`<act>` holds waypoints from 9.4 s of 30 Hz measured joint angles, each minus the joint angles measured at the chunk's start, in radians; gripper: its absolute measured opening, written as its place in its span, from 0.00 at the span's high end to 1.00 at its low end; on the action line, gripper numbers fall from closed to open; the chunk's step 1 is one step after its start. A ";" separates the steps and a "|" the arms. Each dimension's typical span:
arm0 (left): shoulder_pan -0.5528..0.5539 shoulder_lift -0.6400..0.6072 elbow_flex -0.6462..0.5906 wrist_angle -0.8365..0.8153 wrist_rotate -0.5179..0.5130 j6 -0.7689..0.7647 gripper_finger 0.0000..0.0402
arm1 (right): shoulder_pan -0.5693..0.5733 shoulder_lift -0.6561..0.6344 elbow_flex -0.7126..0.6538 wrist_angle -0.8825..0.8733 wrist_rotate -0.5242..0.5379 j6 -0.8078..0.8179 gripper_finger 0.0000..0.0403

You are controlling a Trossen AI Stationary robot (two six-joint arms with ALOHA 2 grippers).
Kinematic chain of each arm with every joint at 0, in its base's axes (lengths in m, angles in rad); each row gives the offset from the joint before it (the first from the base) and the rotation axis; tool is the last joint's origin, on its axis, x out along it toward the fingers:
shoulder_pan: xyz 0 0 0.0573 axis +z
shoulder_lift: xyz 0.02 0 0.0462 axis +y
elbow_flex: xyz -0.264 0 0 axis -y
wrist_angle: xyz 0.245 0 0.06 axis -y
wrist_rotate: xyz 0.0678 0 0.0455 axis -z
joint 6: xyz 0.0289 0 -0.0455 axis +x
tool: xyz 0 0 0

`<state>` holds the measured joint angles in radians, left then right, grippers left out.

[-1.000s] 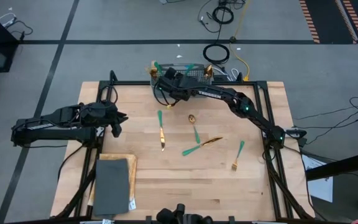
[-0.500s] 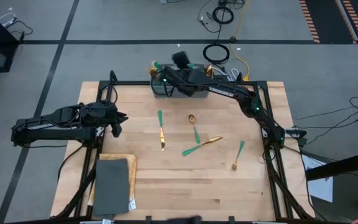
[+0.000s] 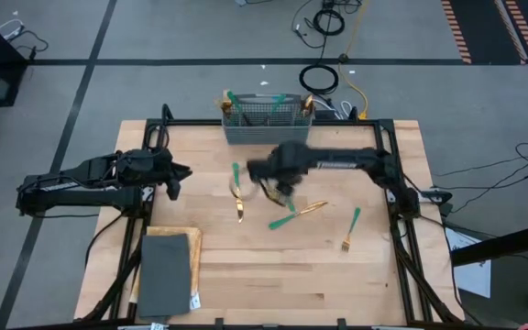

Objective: Sort silverware
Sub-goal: Put the green fork into the silverware basket, then put the green knife into the silverware basket

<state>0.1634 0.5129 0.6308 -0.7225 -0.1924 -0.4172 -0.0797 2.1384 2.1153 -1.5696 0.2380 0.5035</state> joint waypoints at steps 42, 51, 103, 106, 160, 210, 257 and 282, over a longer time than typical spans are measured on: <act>0.000 -0.001 0.000 0.002 0.032 0.013 0.78 | 0.414 -0.576 -1.414 0.848 -0.259 1.599 0.67; 0.000 -0.001 0.000 -0.001 0.031 0.015 0.78 | 0.412 -0.564 -1.402 0.870 -0.274 1.487 0.98; 0.000 -0.001 0.000 0.003 -0.077 0.031 0.78 | -0.116 0.068 0.196 0.937 0.946 -2.087 1.00; 0.000 -0.001 0.000 0.006 -0.108 0.031 0.78 | -0.133 0.070 0.196 0.999 0.877 -2.175 1.00; 0.000 -0.001 0.000 0.064 -0.158 0.065 0.78 | -0.258 0.290 0.179 1.119 0.587 -2.663 1.00; 0.000 -0.001 0.000 0.143 -0.186 0.082 0.78 | -0.254 0.088 0.183 1.063 0.730 -1.873 0.55; 0.000 0.046 0.015 0.309 0.239 -0.093 0.78 | 0.171 -0.125 -0.643 0.707 -0.269 -0.848 0.55; 0.000 0.046 0.015 0.231 0.213 -0.092 0.78 | 0.143 0.047 -0.645 0.753 -0.273 -0.723 0.98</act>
<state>0.1634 0.5591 0.6456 -0.4915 0.0209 -0.5095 0.0631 2.1853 1.4708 -0.8161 -0.0353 -0.2196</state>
